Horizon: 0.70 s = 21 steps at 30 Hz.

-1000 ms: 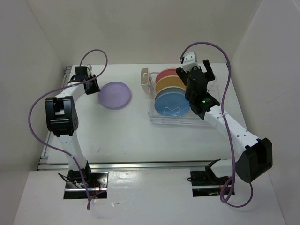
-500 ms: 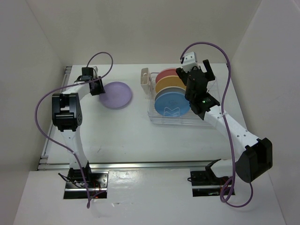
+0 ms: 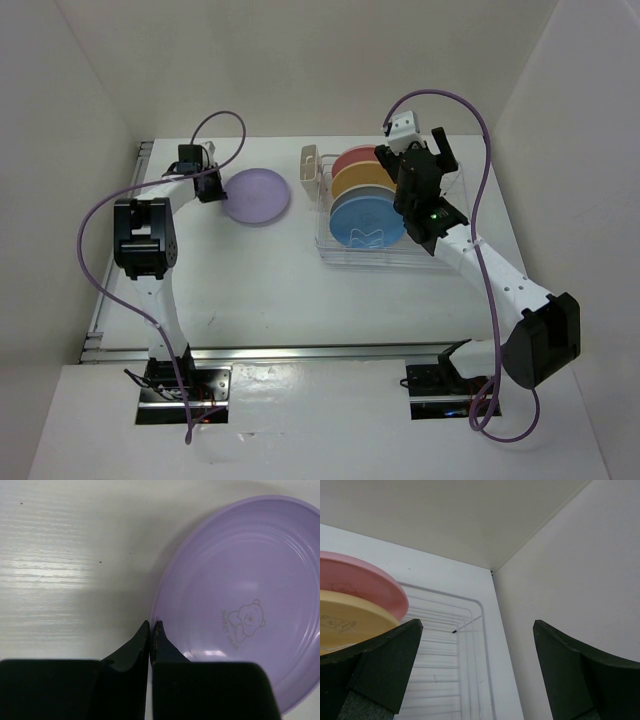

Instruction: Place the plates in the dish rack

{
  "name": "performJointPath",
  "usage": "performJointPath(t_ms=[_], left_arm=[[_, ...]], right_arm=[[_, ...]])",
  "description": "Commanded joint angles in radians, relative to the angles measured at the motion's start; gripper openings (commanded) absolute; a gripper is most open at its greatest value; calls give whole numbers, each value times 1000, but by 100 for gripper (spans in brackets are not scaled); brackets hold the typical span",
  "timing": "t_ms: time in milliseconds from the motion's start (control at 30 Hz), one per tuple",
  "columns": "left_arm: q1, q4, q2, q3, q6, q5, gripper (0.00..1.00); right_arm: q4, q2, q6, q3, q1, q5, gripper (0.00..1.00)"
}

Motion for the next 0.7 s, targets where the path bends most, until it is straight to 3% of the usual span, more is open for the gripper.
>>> performJointPath(t_ms=[0,167,333,467,667], left_arm=[[-9,-54,29,-2,41,12,0],[-9,15,-70,-29,71,12,0],[-9,225,-263,-116,153,15,0],[-9,436,-417,-187,239,104,0],[-94,968,-613,-425,392,267,0]], right_arm=[[6,1,15,30,-5,1,100],[6,1,15,30,-5,1,100],[-3,1,15,30,-5,1,100],[-3,1,15,30,-5,1,100],[10,1,15,21,-5,10,100]])
